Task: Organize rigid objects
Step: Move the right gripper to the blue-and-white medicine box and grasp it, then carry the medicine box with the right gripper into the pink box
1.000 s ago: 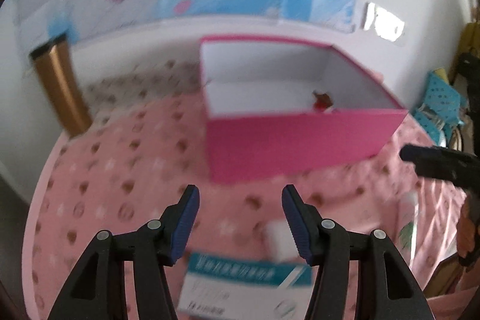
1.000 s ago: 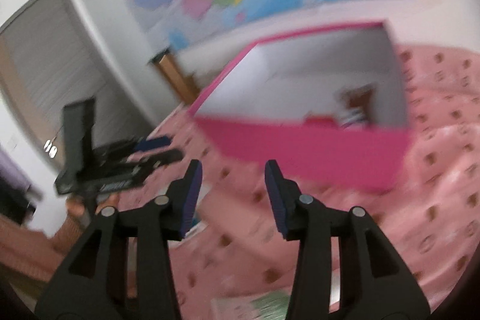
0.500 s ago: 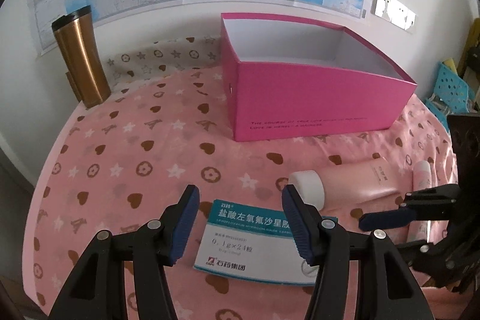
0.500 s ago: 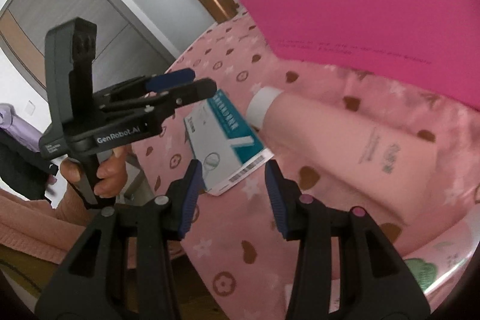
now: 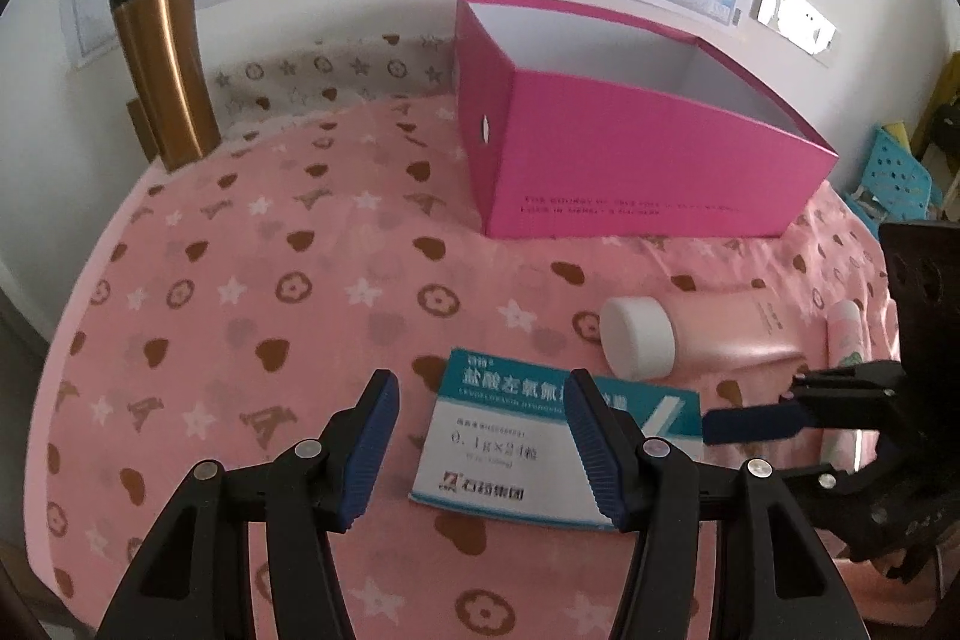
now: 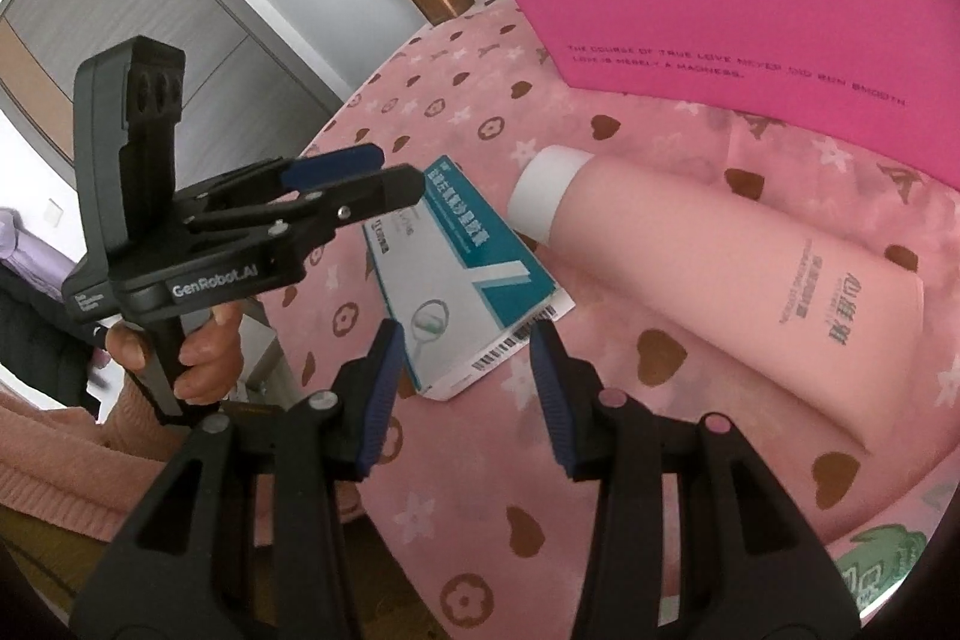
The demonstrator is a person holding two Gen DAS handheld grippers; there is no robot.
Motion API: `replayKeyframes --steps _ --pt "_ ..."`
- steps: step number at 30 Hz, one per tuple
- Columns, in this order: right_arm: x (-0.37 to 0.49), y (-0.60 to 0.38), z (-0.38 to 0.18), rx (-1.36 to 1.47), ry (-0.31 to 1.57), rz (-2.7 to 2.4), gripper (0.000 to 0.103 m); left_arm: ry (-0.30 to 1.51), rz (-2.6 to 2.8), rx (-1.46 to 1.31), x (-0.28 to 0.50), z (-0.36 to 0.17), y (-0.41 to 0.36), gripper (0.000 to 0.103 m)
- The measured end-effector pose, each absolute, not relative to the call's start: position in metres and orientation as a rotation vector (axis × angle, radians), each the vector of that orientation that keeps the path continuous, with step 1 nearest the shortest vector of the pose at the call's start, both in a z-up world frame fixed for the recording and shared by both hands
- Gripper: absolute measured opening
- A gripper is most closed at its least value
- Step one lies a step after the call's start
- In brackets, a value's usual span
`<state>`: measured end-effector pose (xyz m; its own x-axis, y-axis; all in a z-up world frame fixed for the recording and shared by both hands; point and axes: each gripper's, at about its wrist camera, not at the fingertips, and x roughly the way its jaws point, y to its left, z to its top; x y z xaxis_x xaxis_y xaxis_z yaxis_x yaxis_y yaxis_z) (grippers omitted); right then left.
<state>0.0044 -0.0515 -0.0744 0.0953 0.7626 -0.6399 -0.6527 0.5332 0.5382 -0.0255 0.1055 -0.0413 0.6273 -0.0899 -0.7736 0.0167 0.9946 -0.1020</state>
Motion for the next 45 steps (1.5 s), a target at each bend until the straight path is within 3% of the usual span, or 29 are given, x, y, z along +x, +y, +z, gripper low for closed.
replayKeyframes --steps 30,45 --pt "0.013 -0.048 -0.078 0.137 1.02 1.023 0.046 0.972 -0.167 -0.184 -0.033 -0.055 0.116 0.057" --pt "0.011 -0.065 -0.046 0.132 0.917 1.015 0.046 0.872 -0.206 -0.18 -0.045 -0.017 0.102 0.057"
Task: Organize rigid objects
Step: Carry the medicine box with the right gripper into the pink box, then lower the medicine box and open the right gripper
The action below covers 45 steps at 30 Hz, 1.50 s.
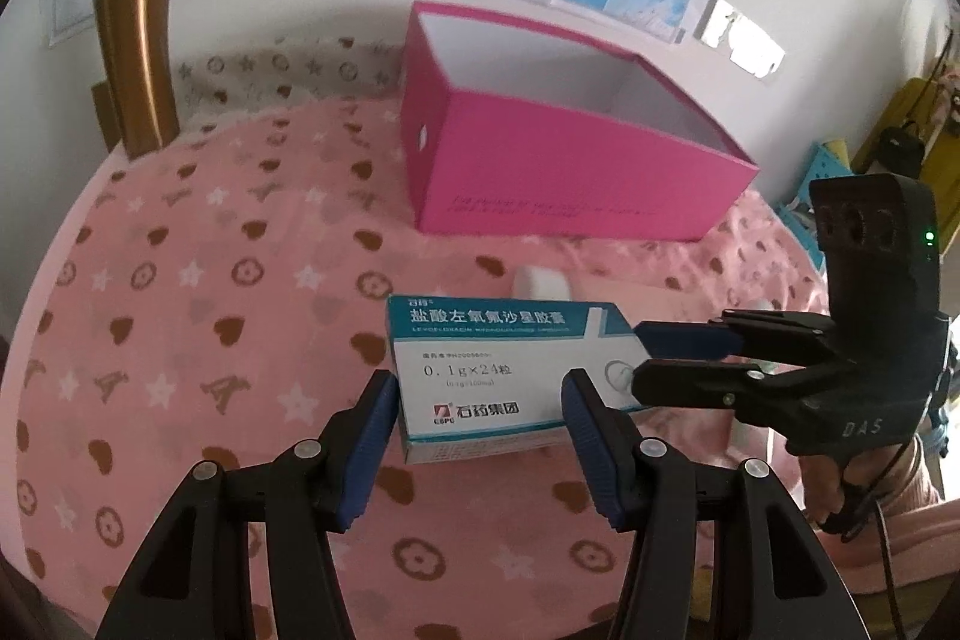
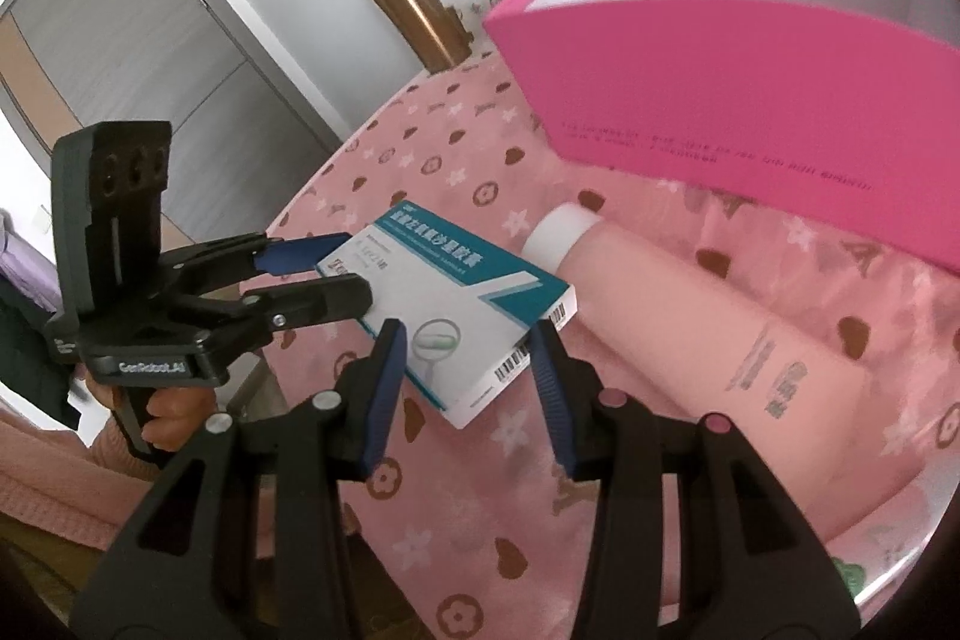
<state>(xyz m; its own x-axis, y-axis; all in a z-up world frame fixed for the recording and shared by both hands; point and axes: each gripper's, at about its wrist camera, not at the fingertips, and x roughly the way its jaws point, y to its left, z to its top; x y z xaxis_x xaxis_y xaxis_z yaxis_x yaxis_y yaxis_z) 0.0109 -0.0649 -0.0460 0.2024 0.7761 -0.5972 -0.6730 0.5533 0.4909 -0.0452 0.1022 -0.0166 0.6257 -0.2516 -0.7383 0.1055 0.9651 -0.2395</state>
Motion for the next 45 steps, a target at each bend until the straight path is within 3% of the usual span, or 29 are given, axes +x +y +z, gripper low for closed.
replayKeyframes --steps 27,45 --pt "0.077 -0.12 0.047 0.143 0.648 0.891 0.046 0.667 -0.27 -0.029 0.036 0.064 0.055 0.057" --pt "0.153 -0.092 -0.005 0.163 0.823 0.858 0.046 0.775 -0.186 -0.007 0.097 0.03 0.06 0.057"
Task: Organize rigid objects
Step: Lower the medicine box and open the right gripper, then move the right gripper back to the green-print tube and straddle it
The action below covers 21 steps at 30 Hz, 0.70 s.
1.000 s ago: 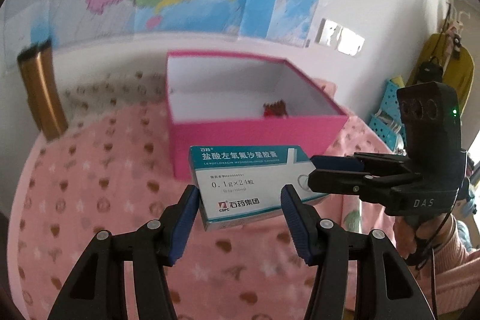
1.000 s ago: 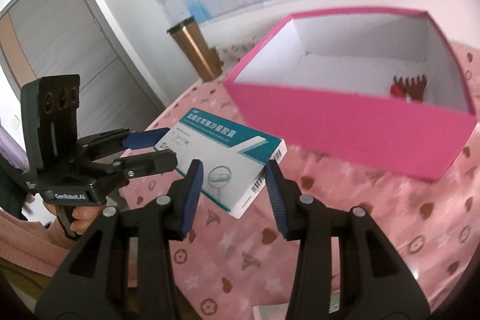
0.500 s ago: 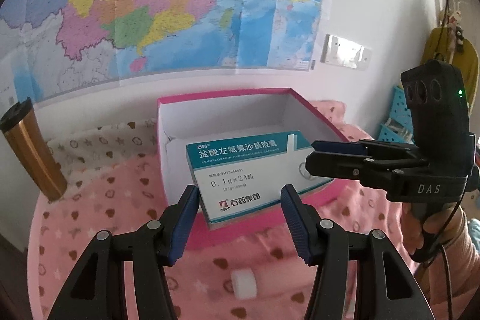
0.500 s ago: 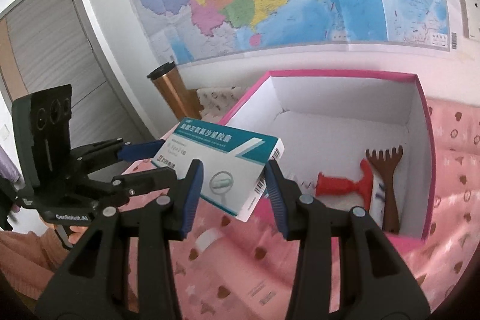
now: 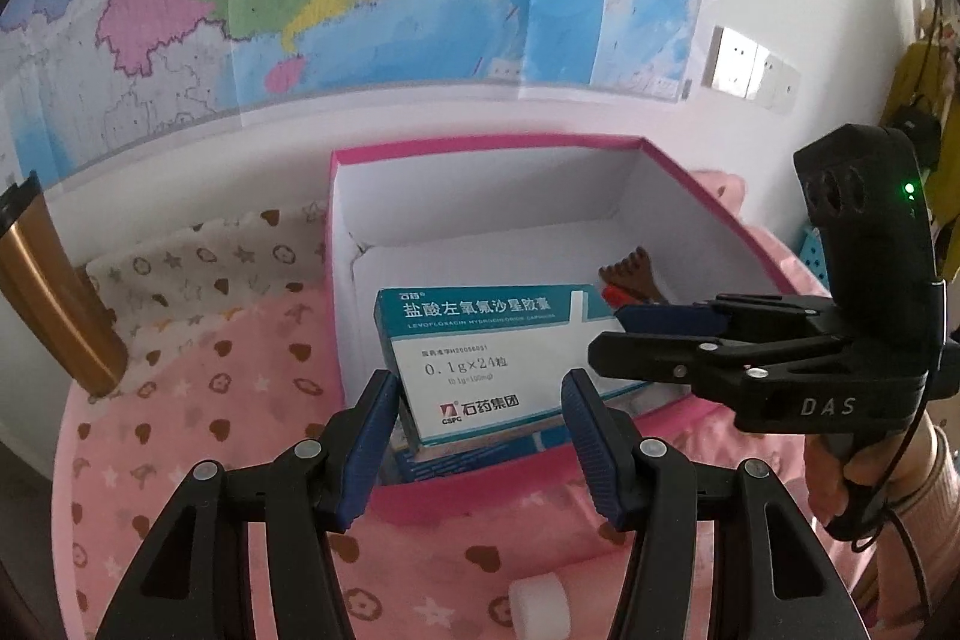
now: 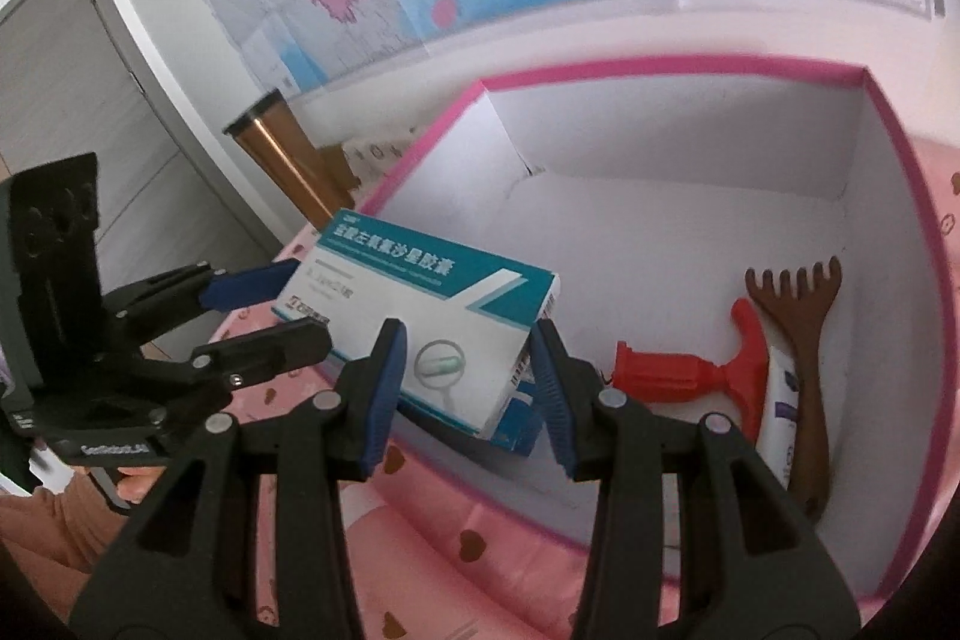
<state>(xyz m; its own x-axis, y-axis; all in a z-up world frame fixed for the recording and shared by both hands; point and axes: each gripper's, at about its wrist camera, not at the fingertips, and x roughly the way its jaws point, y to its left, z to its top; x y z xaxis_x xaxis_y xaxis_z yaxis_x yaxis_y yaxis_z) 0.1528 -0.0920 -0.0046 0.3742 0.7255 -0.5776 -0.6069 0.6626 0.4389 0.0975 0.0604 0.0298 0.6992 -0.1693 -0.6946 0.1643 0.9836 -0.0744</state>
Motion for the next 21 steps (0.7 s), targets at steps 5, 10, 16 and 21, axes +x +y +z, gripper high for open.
replayKeyframes --steps 5,10,16,21 --pt "0.157 -0.086 -0.012 0.154 0.864 0.856 0.046 0.759 -0.13 0.021 0.096 0.029 0.06 0.057" --pt "0.148 -0.096 -0.005 0.168 0.834 0.857 0.046 0.711 -0.106 0.05 0.079 0.034 0.056 0.057" --pt "0.114 -0.13 0.012 0.16 0.751 0.861 0.046 0.648 -0.183 0.041 0.041 0.046 0.045 0.057" --pt "0.084 -0.171 0.015 0.192 0.716 0.836 0.055 0.668 -0.334 0.026 0.008 0.038 0.019 0.059"
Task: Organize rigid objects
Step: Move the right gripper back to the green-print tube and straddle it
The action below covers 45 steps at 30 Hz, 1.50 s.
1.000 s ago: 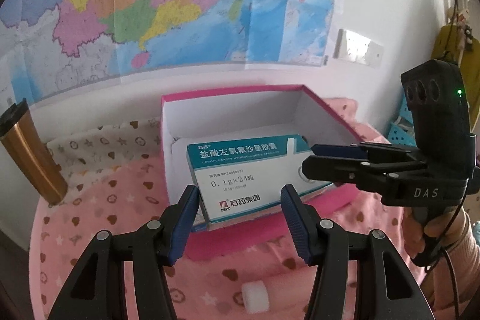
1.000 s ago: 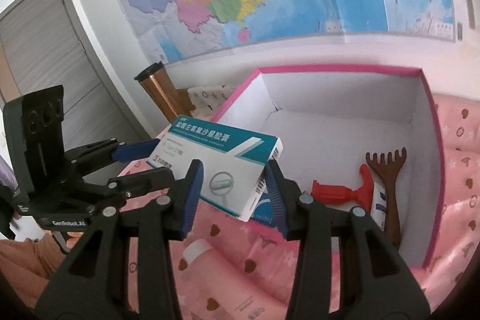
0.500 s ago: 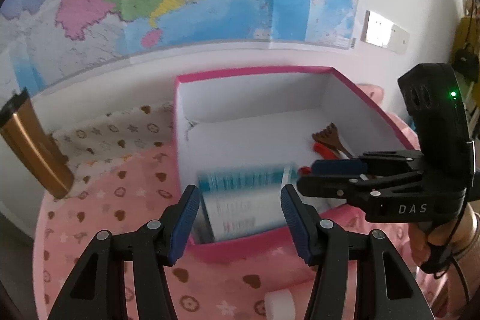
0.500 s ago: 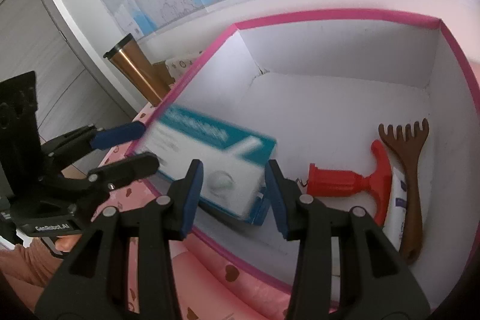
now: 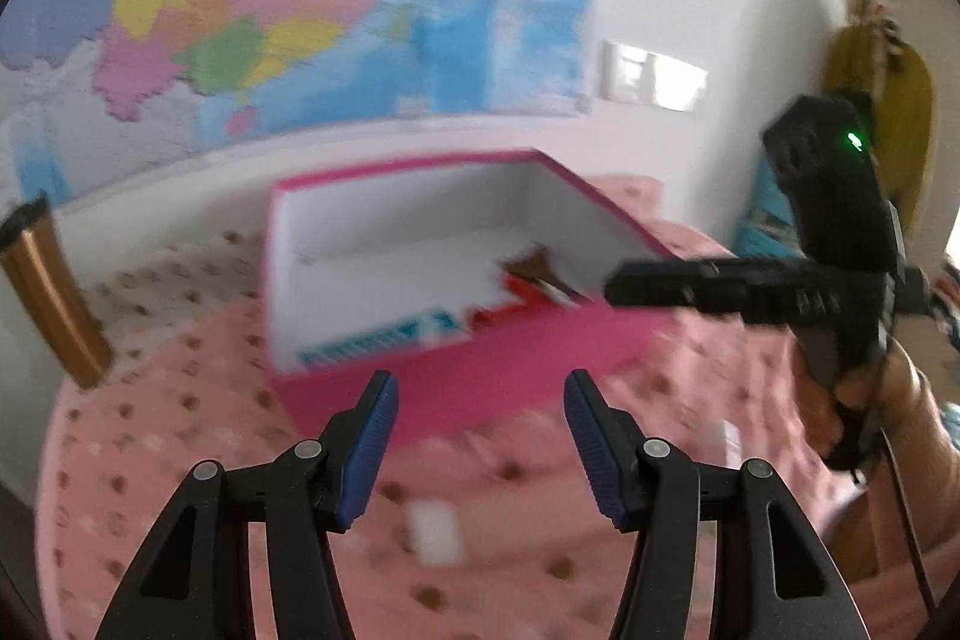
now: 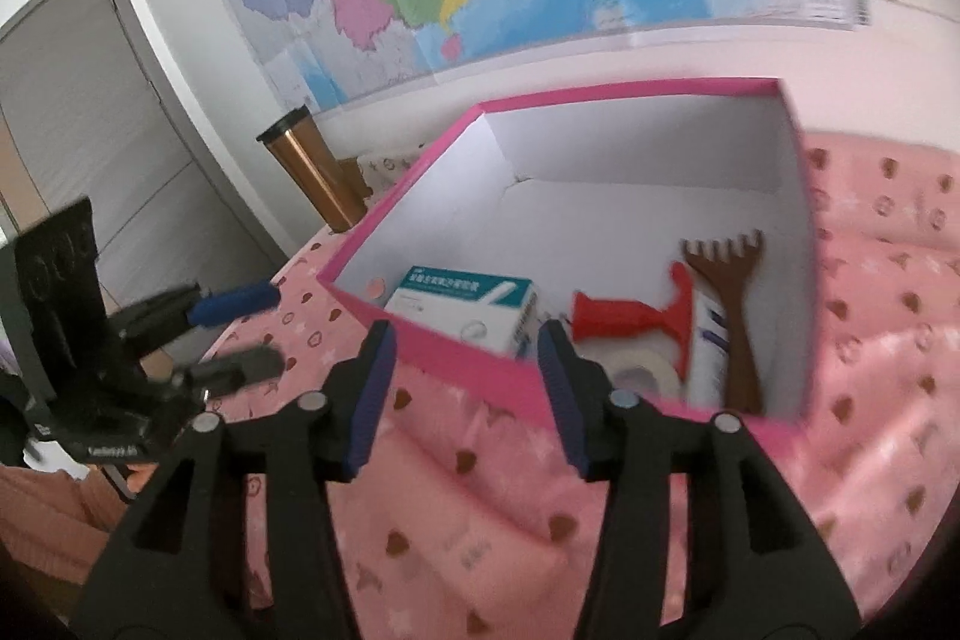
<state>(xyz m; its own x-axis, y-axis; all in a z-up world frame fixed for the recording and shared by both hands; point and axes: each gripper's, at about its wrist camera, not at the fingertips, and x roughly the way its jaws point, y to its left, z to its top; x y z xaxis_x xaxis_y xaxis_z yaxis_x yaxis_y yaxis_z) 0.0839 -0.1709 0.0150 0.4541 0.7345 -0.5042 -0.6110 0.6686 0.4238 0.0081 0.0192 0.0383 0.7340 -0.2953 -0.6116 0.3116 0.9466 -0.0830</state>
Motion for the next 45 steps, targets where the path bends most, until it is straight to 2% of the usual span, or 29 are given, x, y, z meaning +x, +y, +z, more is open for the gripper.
replayKeyframes --steps 14,28,38,45 --pt "0.036 -0.246 -0.056 0.309 0.856 0.677 0.055 0.964 -0.643 0.063 -0.029 -0.039 -0.058 0.059" --pt "0.029 -0.248 -0.074 0.35 0.886 0.68 0.055 1.037 -0.635 0.135 -0.034 -0.065 -0.094 0.059" --pt "0.024 -0.251 -0.08 0.355 0.894 0.671 0.055 1.025 -0.484 0.139 -0.015 -0.066 -0.078 0.059" --pt "0.02 -0.255 -0.083 0.372 0.902 0.662 0.055 1.042 -0.448 0.045 -0.005 -0.066 -0.058 0.057"
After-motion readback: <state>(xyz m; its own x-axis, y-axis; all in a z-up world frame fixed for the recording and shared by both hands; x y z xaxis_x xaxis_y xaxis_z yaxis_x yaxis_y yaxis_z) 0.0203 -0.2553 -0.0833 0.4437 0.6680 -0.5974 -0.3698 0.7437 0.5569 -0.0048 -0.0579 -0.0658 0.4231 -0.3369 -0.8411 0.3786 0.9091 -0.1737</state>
